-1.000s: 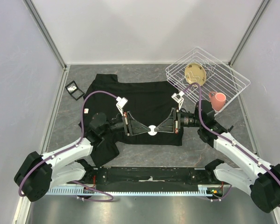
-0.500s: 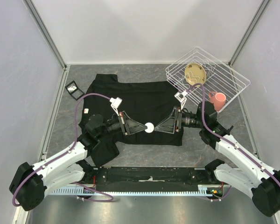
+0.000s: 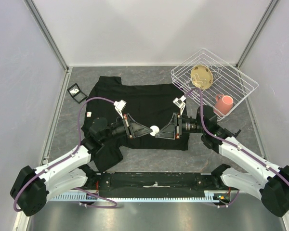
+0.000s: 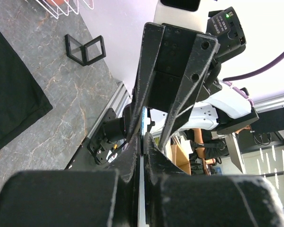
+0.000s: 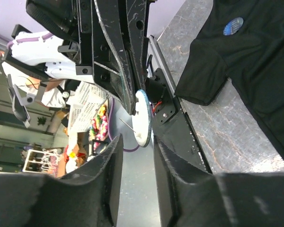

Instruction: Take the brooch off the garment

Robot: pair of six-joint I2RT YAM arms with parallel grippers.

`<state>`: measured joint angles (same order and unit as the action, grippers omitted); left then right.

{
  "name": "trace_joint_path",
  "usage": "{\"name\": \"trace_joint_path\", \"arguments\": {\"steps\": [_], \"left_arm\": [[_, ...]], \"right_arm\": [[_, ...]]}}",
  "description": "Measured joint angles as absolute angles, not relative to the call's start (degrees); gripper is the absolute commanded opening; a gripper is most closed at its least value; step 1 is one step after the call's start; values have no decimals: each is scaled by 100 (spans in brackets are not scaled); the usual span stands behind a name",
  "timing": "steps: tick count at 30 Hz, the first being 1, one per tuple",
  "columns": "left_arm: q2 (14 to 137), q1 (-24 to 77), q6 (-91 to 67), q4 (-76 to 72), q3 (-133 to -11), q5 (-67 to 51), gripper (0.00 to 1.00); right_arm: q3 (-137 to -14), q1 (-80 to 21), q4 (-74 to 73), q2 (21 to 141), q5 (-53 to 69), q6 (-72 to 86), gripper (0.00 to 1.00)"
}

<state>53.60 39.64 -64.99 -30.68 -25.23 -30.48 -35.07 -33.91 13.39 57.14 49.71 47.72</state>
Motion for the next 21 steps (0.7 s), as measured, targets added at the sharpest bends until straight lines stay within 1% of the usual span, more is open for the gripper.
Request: {"name": "trace_joint_path", "arguments": {"steps": [10, 13, 15, 21], "left_arm": [[5454, 3964, -6525, -3310, -2523, -3212, 2], [5472, 3964, -6451, -3336, -2523, -3308, 2], [5472, 3962, -6379, -3339, -2523, -3317, 2], [5470, 3962, -6176, -3310, -2526, -3334, 2]], "right_arm": [[-3507, -3391, 1588, 5749, 4812, 4851, 34], [-3507, -3395, 1678, 5787, 4821, 4934, 32], [-3507, -3402, 1708, 5795, 4827, 4976, 29], [-3507, -3402, 1732, 5828, 4860, 5024, 28]]}}
